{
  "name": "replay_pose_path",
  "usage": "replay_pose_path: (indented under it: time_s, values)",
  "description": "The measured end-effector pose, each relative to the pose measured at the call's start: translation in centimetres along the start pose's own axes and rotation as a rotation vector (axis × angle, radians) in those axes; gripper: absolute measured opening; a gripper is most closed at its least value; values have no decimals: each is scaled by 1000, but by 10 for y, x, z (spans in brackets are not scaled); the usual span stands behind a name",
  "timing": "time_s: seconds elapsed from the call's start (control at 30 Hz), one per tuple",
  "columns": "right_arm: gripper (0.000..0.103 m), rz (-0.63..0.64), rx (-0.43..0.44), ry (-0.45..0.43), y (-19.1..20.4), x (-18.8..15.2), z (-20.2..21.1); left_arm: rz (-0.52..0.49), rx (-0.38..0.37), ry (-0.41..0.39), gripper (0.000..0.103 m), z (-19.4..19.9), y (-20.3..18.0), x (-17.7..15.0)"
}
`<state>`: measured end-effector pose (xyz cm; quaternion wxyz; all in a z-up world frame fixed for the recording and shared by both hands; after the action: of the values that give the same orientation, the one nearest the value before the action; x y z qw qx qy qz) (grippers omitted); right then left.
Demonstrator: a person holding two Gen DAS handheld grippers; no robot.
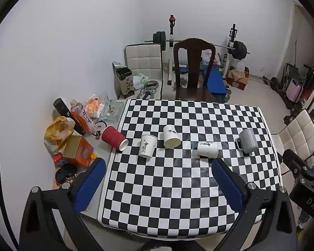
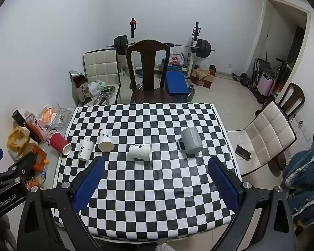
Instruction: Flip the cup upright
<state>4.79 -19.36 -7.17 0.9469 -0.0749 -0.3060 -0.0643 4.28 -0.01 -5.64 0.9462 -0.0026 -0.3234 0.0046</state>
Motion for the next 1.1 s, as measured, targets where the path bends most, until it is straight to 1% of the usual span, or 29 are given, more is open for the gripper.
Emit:
replay_pose_path:
  time_s: [0.03,0.07,0.2,0.23,0.47,0.7,0.8,1.1]
  values:
    - [100,4,-7,18,0,-1,-1,-1,-9,0,103,0,-1,0]
    - [100,6,-8,19,1,-1,-1,2,-7,-5,103,0,0,0]
    - [100,15,-7,18,7,1,-3,3,-8,-3,103,-1,0,-1]
    - [100,-4,6,5,2,0,1,3,-6,-4,103,-1,0,-2]
    - [100,-1,6,5,4,0,-3,3,-8,0,103,-1,0,0]
    - [100,0,4,22,6,-4,0,11,-10,31,103,-5,-4,-10]
    - [100,3,5,37,6,-9,-9,8,-15,42,103,-4,-5,-13]
    - [100,2,6,38,5,-11,-8,5,-14,41,103,-4,-5,-13]
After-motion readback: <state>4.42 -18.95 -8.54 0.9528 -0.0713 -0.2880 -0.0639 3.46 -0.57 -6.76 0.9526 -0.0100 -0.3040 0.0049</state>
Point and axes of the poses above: each gripper's, at about its wrist camera, not at the fingertips, and z roughly against the way its jaws point, y to its left, x to its top, the point moved 7 cm from there along -z, roughly the way its jaws point, and after that the axes turned 5 degrees about z, right-handed, at the moved point
